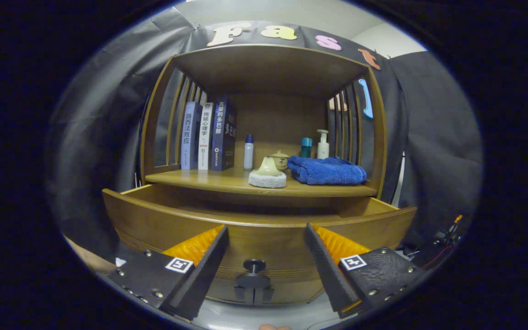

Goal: Pull open the drawer, take out the items inside it, and place them on the countertop above the cabinet.

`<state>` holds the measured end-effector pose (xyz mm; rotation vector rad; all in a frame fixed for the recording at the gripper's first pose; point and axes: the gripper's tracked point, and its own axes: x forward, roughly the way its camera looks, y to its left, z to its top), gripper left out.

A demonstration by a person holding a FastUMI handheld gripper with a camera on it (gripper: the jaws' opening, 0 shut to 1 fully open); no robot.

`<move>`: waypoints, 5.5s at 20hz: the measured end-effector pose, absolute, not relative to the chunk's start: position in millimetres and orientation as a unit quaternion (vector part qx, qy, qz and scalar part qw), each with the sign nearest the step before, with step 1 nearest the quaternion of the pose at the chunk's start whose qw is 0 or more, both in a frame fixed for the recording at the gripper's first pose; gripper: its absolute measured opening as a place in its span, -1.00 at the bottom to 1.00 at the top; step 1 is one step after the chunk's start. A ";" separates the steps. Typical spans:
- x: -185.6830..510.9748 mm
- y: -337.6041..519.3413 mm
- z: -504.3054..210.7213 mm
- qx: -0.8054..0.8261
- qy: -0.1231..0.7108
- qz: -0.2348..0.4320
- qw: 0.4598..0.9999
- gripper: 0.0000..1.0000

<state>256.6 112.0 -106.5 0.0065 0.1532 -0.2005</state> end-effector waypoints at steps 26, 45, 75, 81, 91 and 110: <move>331.8 106.0 -112.4 -0.008 0.071 -0.105 0.992 1.00; 360.2 102.2 -114.7 -0.007 0.070 -0.106 0.992 1.00; 359.5 98.1 -106.6 -0.023 0.058 -0.118 0.991 0.98; 321.0 68.5 -59.9 -0.045 0.004 -0.081 0.996 0.96; 252.7 -129.8 35.9 0.007 -0.104 -0.063 0.993 0.95; 153.2 -217.4 -107.9 0.073 0.070 -0.067 0.993 0.96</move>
